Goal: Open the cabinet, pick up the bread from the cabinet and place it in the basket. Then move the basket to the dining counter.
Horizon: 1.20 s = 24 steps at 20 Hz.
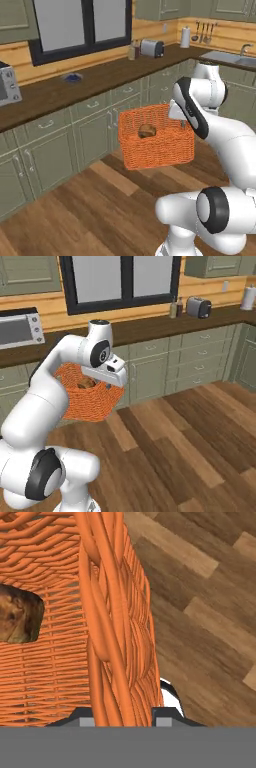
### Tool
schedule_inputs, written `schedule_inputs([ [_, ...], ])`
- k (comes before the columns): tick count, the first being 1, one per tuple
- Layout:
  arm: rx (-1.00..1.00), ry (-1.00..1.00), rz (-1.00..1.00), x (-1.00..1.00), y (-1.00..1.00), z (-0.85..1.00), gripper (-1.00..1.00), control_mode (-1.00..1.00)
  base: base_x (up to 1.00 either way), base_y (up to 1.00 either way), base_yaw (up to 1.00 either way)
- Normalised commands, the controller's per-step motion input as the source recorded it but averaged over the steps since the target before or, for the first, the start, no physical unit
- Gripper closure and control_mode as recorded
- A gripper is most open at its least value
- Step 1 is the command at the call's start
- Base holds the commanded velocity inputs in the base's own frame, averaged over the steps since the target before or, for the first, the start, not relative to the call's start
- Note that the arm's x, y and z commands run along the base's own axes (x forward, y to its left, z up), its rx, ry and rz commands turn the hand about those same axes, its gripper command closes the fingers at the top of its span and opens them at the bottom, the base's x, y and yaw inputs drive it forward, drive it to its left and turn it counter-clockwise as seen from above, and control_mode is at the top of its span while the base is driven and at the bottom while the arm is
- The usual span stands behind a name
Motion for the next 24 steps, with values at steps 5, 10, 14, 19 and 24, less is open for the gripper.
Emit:
schedule_inputs([
  [5, 0.00, 0.00, 0.00, 0.00, 0.00, 0.00, 1.00, 1.00, 0.00, 0.00, -0.97],
  [10, 0.00, 0.00, 0.00, 0.00, 0.00, 0.00, 1.00, 1.00, 0.00, 0.00, -0.95],
  [14, 0.00, 0.00, 0.00, 0.00, 0.00, 0.00, 1.00, 1.00, 0.00, 0.00, -0.93],
  [19, 0.00, 0.00, 0.00, 0.00, 0.00, 0.00, 1.00, 1.00, 0.03, 0.00, -0.87],
  [24, 0.00, 0.00, 0.00, 0.00, 0.00, 0.00, 1.00, 1.00, 0.49, -0.20, -0.54],
])
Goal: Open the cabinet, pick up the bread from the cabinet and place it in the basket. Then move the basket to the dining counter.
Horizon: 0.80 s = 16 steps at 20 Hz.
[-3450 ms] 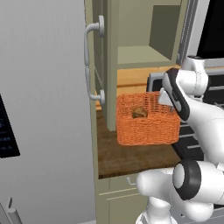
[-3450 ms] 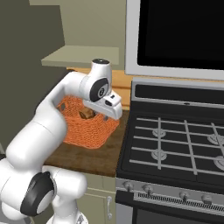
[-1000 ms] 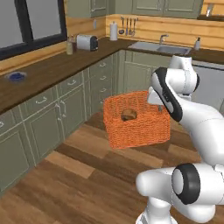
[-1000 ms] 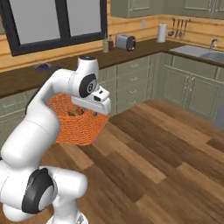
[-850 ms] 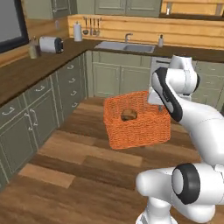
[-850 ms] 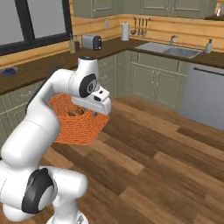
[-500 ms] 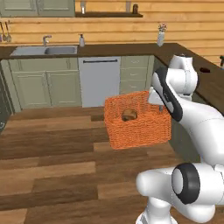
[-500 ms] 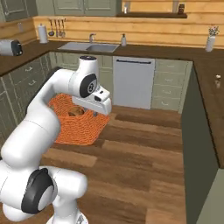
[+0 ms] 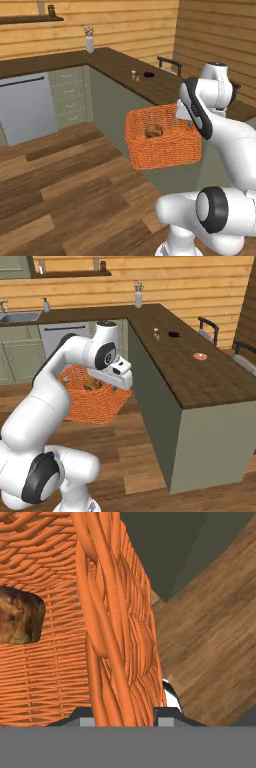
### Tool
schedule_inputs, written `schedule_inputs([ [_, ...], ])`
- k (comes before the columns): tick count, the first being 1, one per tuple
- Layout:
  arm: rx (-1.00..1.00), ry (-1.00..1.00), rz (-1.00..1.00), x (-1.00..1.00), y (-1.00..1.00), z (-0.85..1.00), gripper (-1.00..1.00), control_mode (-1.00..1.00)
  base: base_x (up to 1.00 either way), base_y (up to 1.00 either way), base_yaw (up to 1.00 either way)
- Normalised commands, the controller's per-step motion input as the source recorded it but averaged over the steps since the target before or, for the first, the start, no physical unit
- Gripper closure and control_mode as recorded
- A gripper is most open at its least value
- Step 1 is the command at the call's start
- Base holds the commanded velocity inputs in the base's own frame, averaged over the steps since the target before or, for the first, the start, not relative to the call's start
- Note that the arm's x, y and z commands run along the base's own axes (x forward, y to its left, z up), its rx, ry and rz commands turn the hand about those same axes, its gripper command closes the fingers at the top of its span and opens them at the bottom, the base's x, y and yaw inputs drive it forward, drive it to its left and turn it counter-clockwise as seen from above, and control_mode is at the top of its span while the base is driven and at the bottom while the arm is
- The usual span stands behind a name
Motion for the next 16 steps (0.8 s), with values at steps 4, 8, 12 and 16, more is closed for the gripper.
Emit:
schedule_inputs([
  [4, 0.00, 0.00, 0.00, 0.00, 0.00, 0.00, 1.00, 1.00, 0.76, -0.95, -0.05],
  [8, 0.00, 0.00, 0.00, 0.00, 0.00, 0.00, 1.00, 1.00, 0.30, -1.00, 0.27],
  [12, 0.00, 0.00, 0.00, 0.00, 0.00, 0.00, 1.00, 1.00, 0.00, -1.00, 0.52],
  [16, 0.00, 0.00, 0.00, 0.00, 0.00, 0.00, 1.00, 1.00, 0.05, -1.00, 0.57],
])
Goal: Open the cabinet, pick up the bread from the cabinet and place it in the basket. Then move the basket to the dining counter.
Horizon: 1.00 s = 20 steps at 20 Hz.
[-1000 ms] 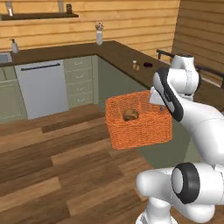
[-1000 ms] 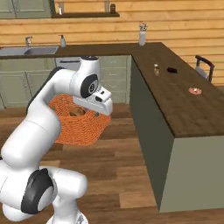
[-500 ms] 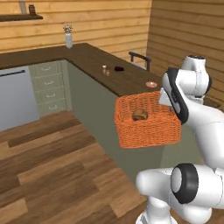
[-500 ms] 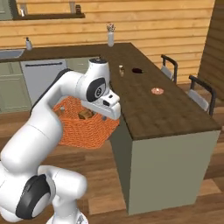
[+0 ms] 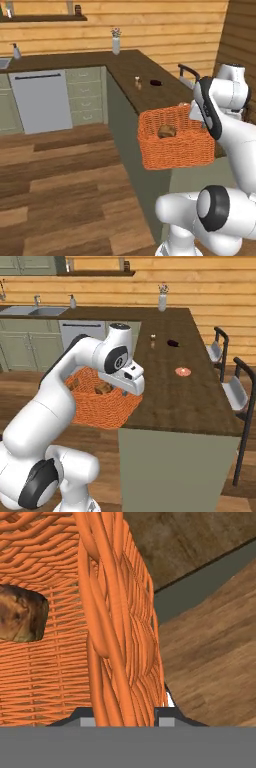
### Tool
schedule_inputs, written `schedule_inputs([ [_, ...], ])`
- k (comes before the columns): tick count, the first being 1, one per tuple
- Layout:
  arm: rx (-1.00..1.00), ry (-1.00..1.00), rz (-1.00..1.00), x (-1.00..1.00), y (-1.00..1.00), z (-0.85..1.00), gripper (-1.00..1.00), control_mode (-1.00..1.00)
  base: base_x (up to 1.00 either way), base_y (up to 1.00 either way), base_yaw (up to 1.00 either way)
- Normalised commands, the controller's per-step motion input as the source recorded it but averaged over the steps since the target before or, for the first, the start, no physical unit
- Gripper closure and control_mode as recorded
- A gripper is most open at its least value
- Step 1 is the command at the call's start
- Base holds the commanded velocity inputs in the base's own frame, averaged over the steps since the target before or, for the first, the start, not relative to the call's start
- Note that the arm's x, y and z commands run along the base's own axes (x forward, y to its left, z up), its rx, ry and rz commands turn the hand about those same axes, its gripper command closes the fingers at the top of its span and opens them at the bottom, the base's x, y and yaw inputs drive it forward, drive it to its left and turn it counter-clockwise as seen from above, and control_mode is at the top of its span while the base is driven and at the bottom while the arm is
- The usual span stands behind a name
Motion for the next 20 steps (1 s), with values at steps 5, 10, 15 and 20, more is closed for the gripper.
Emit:
schedule_inputs([
  [5, 0.00, 0.00, 0.00, 0.00, 0.00, 0.00, 1.00, 1.00, 0.07, -1.00, 0.42],
  [10, 0.00, 0.00, 0.00, 0.00, 0.00, 0.00, 1.00, 1.00, 0.26, -1.00, 0.18],
  [15, 0.00, 0.00, 0.00, 0.00, 0.00, 0.00, 1.00, 1.00, 0.68, -0.71, -0.10],
  [20, 0.00, -0.01, 0.00, 0.08, -0.06, -0.08, 1.00, -1.00, 0.46, -0.40, -0.04],
])
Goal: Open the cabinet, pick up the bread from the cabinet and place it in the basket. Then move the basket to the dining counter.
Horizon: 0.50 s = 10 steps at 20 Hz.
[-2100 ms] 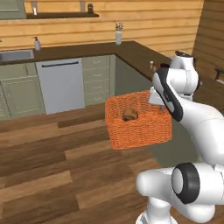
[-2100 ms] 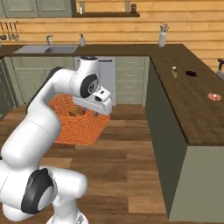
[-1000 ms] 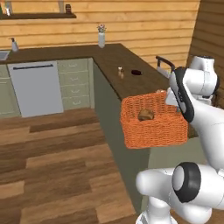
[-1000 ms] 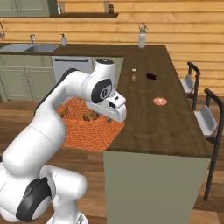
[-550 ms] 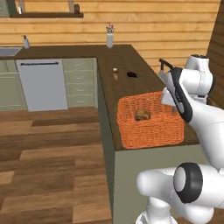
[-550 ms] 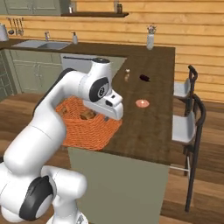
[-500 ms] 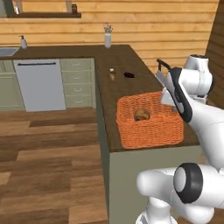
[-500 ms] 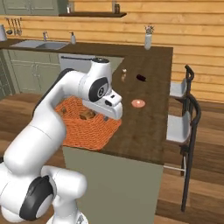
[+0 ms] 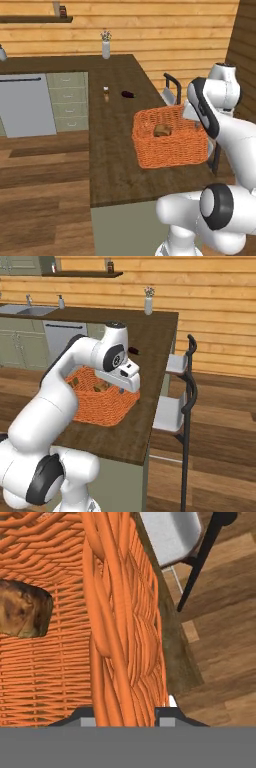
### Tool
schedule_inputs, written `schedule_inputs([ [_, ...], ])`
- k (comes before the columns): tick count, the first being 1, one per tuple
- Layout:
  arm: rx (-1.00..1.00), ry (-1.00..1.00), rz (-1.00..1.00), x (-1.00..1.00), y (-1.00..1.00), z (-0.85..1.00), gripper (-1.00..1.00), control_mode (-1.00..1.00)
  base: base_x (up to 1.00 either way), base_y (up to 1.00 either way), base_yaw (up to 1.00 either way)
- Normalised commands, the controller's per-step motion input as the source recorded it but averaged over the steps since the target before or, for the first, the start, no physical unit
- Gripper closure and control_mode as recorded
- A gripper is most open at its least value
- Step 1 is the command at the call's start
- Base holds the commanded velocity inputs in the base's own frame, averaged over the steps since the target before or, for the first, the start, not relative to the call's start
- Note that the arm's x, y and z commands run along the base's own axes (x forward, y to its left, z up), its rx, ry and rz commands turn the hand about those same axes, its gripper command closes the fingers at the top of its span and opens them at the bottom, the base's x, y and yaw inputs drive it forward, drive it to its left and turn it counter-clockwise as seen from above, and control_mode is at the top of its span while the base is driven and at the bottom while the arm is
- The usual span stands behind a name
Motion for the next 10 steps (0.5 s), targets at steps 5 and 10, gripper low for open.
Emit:
schedule_inputs([
  [5, 0.00, -0.01, 0.00, 0.73, -0.11, -0.60, 1.00, -1.00, 0.00, 0.00, 0.00],
  [10, 0.02, 0.00, 0.00, 1.00, -0.15, -0.54, 1.00, -1.00, 0.00, 0.00, 0.00],
])
